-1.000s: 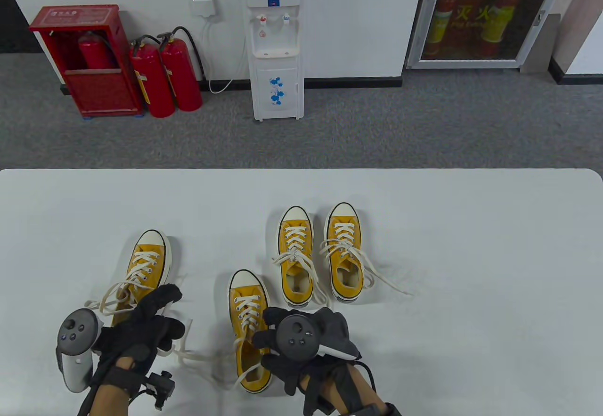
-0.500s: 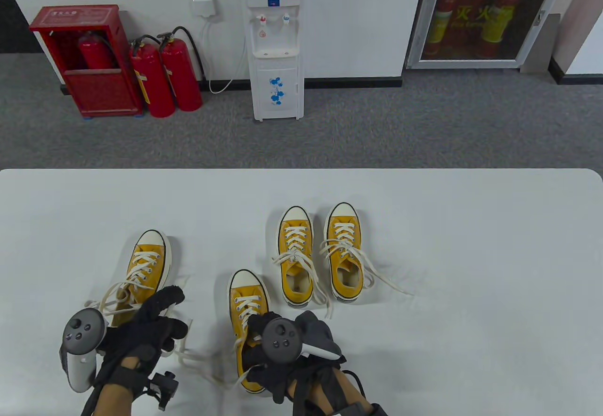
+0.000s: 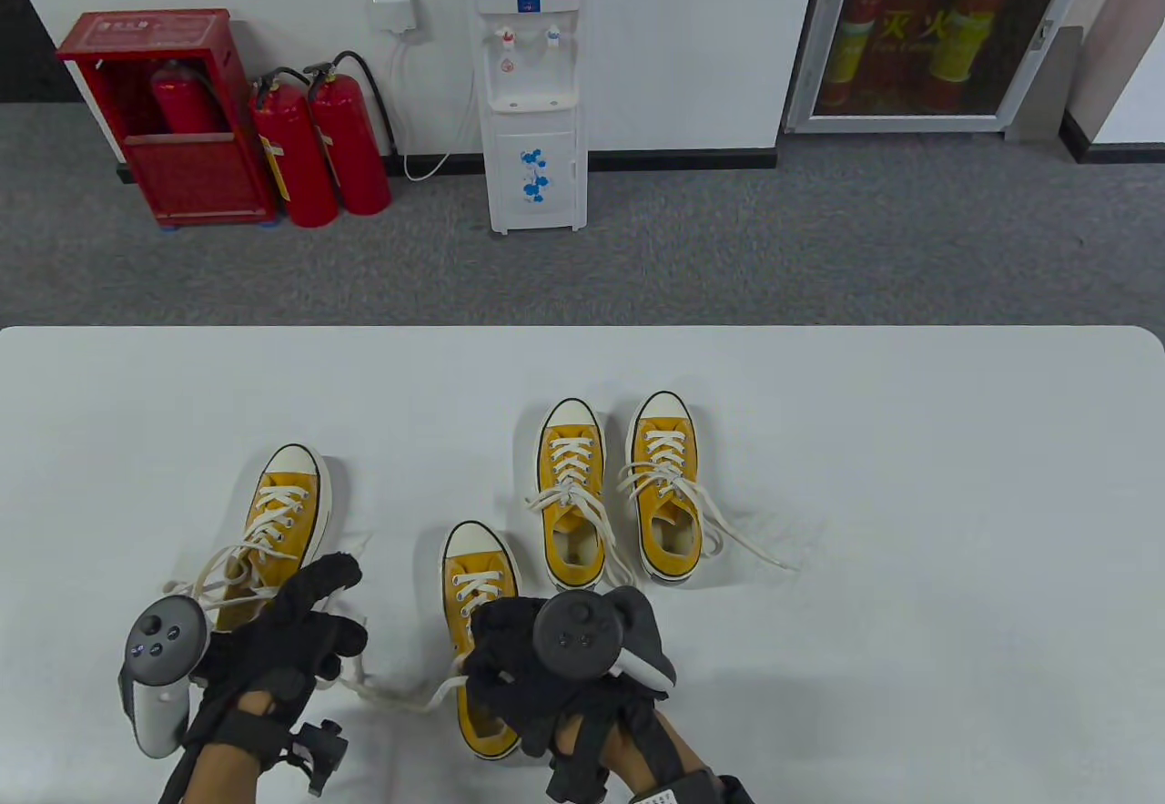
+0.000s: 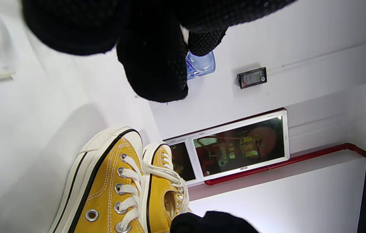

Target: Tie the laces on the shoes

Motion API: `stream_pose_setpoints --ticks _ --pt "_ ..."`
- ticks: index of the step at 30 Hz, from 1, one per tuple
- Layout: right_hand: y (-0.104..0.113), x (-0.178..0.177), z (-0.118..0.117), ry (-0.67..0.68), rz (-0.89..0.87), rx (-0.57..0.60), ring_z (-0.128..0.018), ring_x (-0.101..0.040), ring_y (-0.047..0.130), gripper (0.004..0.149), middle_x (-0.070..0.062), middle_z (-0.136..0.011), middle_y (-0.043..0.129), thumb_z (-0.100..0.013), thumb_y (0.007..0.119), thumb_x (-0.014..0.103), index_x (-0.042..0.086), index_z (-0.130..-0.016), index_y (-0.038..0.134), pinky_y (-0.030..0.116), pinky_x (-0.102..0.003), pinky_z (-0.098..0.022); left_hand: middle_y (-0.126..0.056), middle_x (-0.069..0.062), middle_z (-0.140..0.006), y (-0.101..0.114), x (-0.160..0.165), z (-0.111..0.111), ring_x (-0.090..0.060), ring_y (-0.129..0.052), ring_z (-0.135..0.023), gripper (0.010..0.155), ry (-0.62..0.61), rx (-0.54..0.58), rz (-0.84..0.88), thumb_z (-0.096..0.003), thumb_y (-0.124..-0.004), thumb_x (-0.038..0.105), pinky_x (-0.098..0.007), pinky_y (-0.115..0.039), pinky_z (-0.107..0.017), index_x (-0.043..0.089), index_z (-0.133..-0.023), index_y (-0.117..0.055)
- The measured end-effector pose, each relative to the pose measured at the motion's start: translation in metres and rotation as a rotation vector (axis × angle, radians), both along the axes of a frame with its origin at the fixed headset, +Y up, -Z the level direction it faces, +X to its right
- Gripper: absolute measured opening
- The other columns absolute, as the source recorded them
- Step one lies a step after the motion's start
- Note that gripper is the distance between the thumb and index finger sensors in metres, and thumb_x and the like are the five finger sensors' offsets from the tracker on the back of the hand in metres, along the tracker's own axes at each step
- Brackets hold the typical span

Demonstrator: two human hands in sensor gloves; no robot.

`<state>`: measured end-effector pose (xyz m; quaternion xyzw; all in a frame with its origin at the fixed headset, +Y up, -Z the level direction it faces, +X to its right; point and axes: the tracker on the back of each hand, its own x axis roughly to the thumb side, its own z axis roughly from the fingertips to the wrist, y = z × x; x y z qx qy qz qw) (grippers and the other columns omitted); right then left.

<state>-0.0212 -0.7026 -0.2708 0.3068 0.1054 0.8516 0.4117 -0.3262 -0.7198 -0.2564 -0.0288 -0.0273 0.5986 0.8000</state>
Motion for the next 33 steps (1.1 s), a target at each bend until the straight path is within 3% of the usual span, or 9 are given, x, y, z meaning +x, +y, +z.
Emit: stream_pose_setpoints --ticks 4,8,14,17,24,27,33 --pt "0.016 0.004 -0.014 -0.046 -0.239 -0.172 -0.086 -0.035 0.082 0.044 -0.007 -0.098 0.068 -0.047 0.078 0.047 0.014 -0.075 0.085 0.051 -0.068 -0.068 -0.068 -0.012 -0.112 0.001 -0.001 0.000 -0.020 -0.106 -0.051 0.058 0.003 0.009 0.017 -0.0482 -0.072 0.021 -0.038 -0.089 -0.032 0.023 -0.106 -0.064" --pt "0.021 0.005 -0.026 -0.099 -0.430 -0.283 -0.063 -0.022 0.095 0.045 -0.008 -0.091 0.074 -0.046 0.080 0.050 0.015 -0.073 0.087 0.065 -0.060 -0.063 -0.069 -0.012 -0.112 0.002 -0.001 0.001 -0.019 -0.106 -0.050 0.058 -0.001 0.009 0.026 -0.0484 -0.072 0.021 -0.036 -0.089 -0.029 0.023 -0.106 -0.065" --pt "0.017 0.005 -0.034 -0.166 -0.627 -0.351 -0.034 -0.009 0.101 0.043 -0.009 -0.075 0.090 -0.045 0.083 0.050 0.018 -0.073 0.090 0.082 -0.048 -0.048 -0.069 -0.011 -0.112 0.004 -0.001 0.003 -0.019 -0.107 -0.055 0.057 0.001 0.024 0.049 -0.0490 -0.072 0.023 -0.034 -0.089 -0.028 0.023 -0.106 -0.065" --pt "0.017 0.005 -0.036 -0.185 -0.701 -0.343 -0.025 -0.007 0.101 0.041 -0.009 -0.076 0.093 -0.044 0.086 0.047 0.018 -0.074 0.092 0.086 -0.045 -0.041 -0.068 -0.011 -0.112 0.008 0.000 0.006 -0.022 -0.106 -0.065 0.057 0.002 0.042 0.091 -0.0494 -0.072 0.023 -0.034 -0.089 -0.028 0.024 -0.106 -0.064" --pt "0.023 0.004 -0.036 -0.151 -0.779 -0.308 -0.025 -0.006 0.102 0.040 -0.008 -0.086 0.090 -0.045 0.086 0.042 0.021 -0.079 0.091 0.086 -0.044 -0.042 -0.064 -0.010 -0.115 0.011 0.009 0.010 -0.029 -0.096 -0.087 0.058 -0.034 0.060 0.230 -0.0502 -0.072 0.025 -0.035 -0.089 -0.032 0.025 -0.108 -0.061" --pt "0.026 0.005 -0.034 -0.146 -0.893 -0.311 -0.029 -0.008 0.103 0.039 -0.007 -0.089 0.089 -0.045 0.086 0.041 0.022 -0.080 0.090 0.085 -0.045 -0.045 -0.064 -0.010 -0.114 0.011 0.011 0.011 -0.028 -0.097 -0.087 0.058 -0.057 0.054 0.253 -0.0504 -0.071 0.025 -0.033 -0.089 -0.029 0.025 -0.107 -0.061" --pt "0.020 0.008 -0.034 -0.134 -0.971 -0.338 -0.036 -0.009 0.103 0.040 -0.005 -0.094 0.084 -0.047 0.084 0.039 0.023 -0.083 0.087 0.083 -0.047 -0.049 -0.072 -0.011 -0.110 0.016 -0.001 0.013 -0.026 -0.105 -0.076 0.056 0.045 0.065 0.151 -0.0495 -0.072 0.024 -0.029 -0.090 -0.019 0.023 -0.105 -0.067"
